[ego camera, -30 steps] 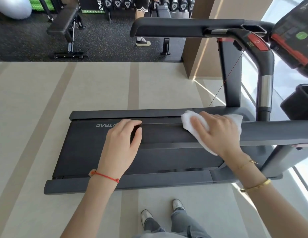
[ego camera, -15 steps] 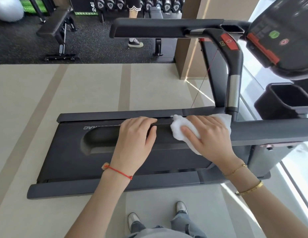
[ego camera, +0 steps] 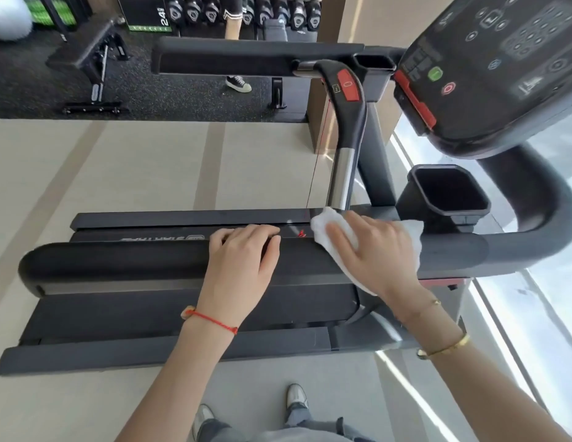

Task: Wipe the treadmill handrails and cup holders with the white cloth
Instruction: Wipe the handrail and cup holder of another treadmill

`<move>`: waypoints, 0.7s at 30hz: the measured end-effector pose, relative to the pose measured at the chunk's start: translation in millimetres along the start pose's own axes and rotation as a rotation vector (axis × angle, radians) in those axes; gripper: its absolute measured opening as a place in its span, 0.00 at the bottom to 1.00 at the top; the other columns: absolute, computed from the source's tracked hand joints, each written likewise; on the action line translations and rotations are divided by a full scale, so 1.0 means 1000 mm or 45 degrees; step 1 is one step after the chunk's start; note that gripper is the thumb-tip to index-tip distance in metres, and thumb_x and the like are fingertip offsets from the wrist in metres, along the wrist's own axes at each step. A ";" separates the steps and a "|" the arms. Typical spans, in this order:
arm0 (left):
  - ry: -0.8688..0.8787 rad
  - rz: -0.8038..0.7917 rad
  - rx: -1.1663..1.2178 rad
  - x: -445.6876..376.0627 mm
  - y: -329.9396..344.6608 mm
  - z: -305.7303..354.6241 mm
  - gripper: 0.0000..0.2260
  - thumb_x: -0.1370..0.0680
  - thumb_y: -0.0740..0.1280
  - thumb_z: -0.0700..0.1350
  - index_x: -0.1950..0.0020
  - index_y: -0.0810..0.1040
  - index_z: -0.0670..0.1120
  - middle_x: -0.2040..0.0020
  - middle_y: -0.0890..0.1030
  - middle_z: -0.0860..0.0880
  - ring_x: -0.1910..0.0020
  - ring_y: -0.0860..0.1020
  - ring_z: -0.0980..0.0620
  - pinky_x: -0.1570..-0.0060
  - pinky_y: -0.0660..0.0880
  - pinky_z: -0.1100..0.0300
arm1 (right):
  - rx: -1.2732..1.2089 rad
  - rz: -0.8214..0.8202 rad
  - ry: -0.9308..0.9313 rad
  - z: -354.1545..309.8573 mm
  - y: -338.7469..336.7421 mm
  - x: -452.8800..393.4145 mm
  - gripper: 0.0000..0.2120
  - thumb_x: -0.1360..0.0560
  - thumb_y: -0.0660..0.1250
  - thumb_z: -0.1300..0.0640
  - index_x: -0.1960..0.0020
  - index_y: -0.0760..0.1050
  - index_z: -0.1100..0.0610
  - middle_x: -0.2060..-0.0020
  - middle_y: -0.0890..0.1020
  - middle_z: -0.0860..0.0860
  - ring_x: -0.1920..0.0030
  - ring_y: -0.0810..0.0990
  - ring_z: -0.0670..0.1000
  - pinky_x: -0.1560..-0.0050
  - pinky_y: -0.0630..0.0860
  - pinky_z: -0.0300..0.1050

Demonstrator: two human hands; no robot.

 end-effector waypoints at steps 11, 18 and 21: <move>-0.065 0.109 -0.122 0.001 0.005 0.003 0.10 0.19 0.61 0.49 0.52 0.81 0.54 0.56 0.82 0.60 0.57 0.78 0.56 0.44 0.63 0.55 | -0.117 0.182 -0.077 0.048 -0.021 0.021 0.17 0.20 0.59 0.49 0.64 0.71 0.55 0.72 0.73 0.48 0.69 0.72 0.52 0.63 0.68 0.44; -0.043 0.130 -0.128 0.001 0.003 0.003 0.13 0.20 0.57 0.52 0.52 0.82 0.54 0.56 0.83 0.60 0.58 0.79 0.57 0.47 0.61 0.58 | -0.177 0.131 -0.326 -0.036 0.004 0.022 0.15 0.20 0.61 0.46 0.51 0.79 0.57 0.56 0.82 0.50 0.56 0.79 0.54 0.53 0.74 0.50; -0.042 0.122 -0.124 0.001 0.004 0.001 0.12 0.19 0.57 0.51 0.52 0.81 0.55 0.55 0.83 0.61 0.56 0.79 0.58 0.46 0.62 0.58 | -0.184 0.133 -0.384 -0.009 -0.005 0.028 0.15 0.20 0.61 0.46 0.49 0.79 0.56 0.55 0.82 0.49 0.54 0.80 0.53 0.51 0.74 0.49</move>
Point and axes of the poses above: each hand's wrist, its own x-axis away from the middle knuckle, its own y-axis out of the palm, z = x × y, the point moved 10 cm from there along -x, towards the middle knuckle
